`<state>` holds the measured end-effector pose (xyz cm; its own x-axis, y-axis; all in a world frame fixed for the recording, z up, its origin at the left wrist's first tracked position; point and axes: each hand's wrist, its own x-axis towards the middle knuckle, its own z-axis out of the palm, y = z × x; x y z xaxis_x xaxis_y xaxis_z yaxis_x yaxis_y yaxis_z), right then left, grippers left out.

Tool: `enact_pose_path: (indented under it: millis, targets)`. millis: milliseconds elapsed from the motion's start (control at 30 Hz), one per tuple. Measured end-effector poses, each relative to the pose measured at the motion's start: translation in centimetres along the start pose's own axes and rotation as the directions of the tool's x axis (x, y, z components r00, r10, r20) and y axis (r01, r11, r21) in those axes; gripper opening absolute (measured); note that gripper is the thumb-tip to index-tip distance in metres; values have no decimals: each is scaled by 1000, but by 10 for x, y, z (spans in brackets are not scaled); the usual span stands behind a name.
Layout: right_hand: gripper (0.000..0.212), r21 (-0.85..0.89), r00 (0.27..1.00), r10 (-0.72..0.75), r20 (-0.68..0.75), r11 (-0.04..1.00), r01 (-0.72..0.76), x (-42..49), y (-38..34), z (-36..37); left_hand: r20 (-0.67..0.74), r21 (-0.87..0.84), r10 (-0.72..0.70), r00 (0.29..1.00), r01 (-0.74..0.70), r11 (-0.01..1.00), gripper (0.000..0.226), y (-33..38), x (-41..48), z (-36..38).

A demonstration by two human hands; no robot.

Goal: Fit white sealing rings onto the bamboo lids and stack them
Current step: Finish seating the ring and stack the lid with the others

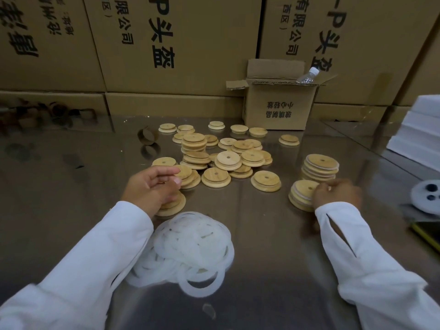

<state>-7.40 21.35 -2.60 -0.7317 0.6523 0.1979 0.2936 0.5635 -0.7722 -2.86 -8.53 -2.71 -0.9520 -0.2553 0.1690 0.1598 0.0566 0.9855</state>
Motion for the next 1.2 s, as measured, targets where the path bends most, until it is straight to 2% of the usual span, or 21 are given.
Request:
enact_pose_path:
  millis: [33,100,167,267,367,433,600,700,767,833,900,1000,1033,1100,1167,1200]
  targets:
    - [29,38,998,-39,-45,998,41,-2,-3,0,-9,13,4,1000,-4,1000,19,0,1,0]
    - [23,139,965,-220,-143,961,239,-15,-10,1,-49,71,32,998,-28,997,20,-1,3,0]
    - [19,204,880,-452,-145,857,474,-35,-17,8,-89,193,85,992,-67,979,21,-3,5,-1]
    - [18,203,731,-682,24,719,665,-63,-24,23,-73,428,87,994,-48,903,15,-8,6,-3]
    - [18,214,604,-779,168,627,749,-76,-28,34,-35,615,12,999,12,788,23,-14,9,-5]
    - [19,220,566,-795,219,605,765,-77,-27,37,-30,676,-26,999,39,736,32,-16,10,-5]
    - [18,225,583,-771,254,634,740,-75,-29,35,-56,654,-18,998,50,755,42,-14,10,-7]
    - [12,270,591,-756,281,654,707,-78,-30,35,-20,620,135,991,-94,779,51,-7,4,-3]
    - [6,406,664,-687,296,719,564,-85,-33,36,75,585,281,957,-271,765,56,0,-4,4]
    - [7,554,719,-585,376,764,332,-93,-38,36,191,531,376,907,-418,737,60,5,-10,10]
    - [11,616,680,-542,494,770,166,-101,-41,36,275,488,442,854,-520,701,62,8,-14,15]
    - [4,657,625,-543,561,751,63,-110,-45,36,367,466,507,780,-626,625,65,9,-16,16]
    - [6,665,630,-543,555,744,56,-112,-45,36,383,453,489,783,-621,639,68,9,-16,16]
    - [8,672,644,-541,542,738,54,-113,-46,35,359,373,387,849,-510,775,75,10,-16,17]
    - [9,678,636,-546,545,734,49,-115,-47,35,231,208,276,933,-324,923,71,12,-15,17]
    - [9,682,625,-556,549,730,50,-117,-47,34,159,145,214,964,-237,961,68,13,-14,17]
